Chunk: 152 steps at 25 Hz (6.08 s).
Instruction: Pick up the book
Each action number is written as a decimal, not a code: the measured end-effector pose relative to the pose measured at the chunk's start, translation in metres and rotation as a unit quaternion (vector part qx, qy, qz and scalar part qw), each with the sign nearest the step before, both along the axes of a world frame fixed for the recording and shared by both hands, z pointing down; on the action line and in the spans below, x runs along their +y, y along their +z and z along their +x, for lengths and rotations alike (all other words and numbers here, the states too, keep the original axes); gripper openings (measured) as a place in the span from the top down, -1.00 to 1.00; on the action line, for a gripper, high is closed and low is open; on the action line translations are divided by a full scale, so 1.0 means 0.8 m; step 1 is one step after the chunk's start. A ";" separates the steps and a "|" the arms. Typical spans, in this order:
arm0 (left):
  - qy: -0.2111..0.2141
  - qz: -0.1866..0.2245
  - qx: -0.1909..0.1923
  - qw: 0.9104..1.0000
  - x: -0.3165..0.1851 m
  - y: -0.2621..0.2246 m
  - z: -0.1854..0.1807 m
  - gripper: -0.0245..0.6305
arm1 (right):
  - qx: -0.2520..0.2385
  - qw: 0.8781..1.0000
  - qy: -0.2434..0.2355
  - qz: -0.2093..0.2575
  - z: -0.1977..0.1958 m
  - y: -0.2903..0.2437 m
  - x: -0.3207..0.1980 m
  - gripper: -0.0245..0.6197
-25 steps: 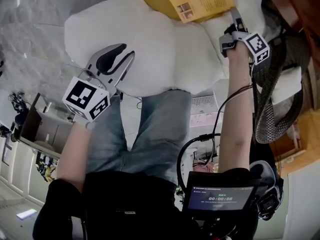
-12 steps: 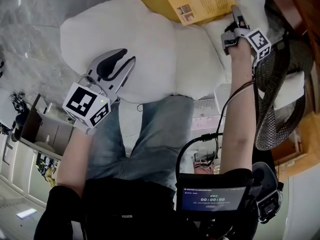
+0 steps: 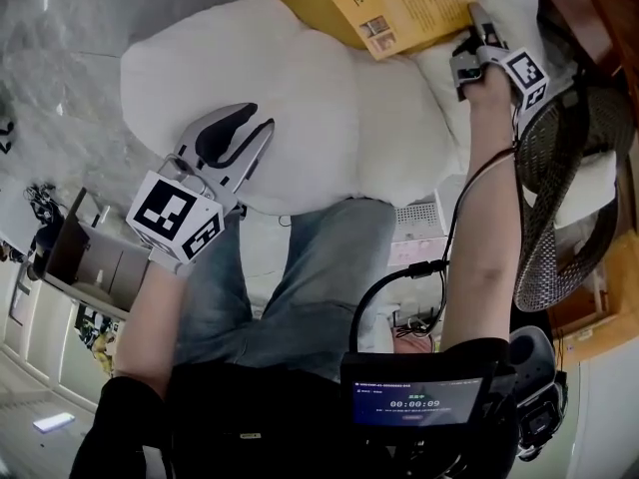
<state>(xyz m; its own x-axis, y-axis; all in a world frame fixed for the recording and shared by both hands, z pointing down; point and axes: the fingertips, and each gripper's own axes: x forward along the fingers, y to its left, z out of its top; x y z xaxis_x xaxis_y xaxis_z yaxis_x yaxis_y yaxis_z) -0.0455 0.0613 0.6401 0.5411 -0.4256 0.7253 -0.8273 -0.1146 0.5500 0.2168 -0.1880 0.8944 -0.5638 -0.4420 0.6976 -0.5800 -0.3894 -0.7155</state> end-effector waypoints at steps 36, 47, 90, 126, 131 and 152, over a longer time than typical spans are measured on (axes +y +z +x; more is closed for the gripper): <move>-0.016 -0.011 0.016 1.000 0.003 -0.006 -0.009 0.60 | -0.105 0.982 -0.126 0.091 -0.101 -0.066 0.014 0.37; -0.036 0.009 0.039 0.999 0.020 -0.026 -0.034 0.60 | -0.083 0.951 -0.253 0.155 -0.174 -0.117 0.032 0.42; -0.076 0.044 0.062 0.994 0.044 -0.050 -0.179 0.60 | -0.057 0.881 -0.424 0.201 -0.387 -0.183 0.069 0.40; -0.088 0.040 0.063 0.993 0.060 -0.038 -0.204 0.60 | 0.011 0.890 -0.416 0.188 -0.421 -0.142 0.092 0.34; -0.075 0.043 0.060 0.994 0.053 -0.044 -0.184 0.60 | 0.038 0.888 -0.412 0.201 -0.384 -0.156 0.095 0.39; 0.046 0.051 0.073 0.995 0.008 -0.082 -0.052 0.60 | 0.083 0.908 -0.322 0.253 -0.241 -0.261 0.118 0.42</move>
